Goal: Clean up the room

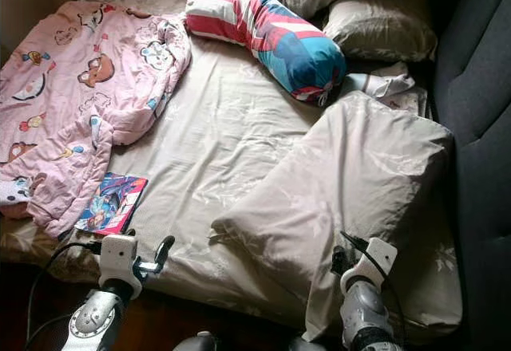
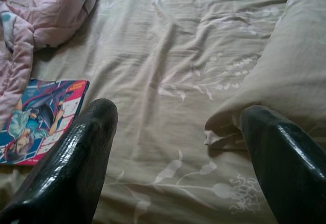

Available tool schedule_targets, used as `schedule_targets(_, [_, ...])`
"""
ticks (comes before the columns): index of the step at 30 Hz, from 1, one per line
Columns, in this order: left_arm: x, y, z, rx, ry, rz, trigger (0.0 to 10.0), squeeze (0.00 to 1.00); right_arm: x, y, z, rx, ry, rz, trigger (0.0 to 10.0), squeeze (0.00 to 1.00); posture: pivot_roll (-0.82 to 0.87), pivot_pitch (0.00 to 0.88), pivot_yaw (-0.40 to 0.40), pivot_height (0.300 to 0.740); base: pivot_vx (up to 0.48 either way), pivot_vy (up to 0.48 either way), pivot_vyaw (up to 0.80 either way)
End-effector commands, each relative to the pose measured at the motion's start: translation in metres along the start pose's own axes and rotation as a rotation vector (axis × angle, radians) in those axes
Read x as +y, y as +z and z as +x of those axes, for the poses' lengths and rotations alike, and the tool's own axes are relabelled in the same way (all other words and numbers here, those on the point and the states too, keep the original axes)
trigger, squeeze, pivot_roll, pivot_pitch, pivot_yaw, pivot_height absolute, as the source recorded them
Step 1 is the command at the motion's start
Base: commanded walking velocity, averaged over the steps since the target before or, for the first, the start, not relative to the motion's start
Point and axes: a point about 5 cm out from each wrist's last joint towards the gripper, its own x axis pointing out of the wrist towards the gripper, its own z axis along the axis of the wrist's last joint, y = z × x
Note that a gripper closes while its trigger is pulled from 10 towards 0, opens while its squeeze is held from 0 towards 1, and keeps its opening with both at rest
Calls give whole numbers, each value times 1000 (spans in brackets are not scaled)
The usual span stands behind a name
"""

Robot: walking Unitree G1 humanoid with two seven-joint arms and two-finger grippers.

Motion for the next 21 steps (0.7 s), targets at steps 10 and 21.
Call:
schedule_targets(10, [5,9,-16,7,-61,72,10000,0,11,-30,-7,106,16,21,10000,0,101,312,185,711,0,0,0])
schedule_targets(21, [4,16,-32,25,-86,84,10000,0,7,-46,-12,152,5,5,10000,0,132,373,212,711,0,0,0])
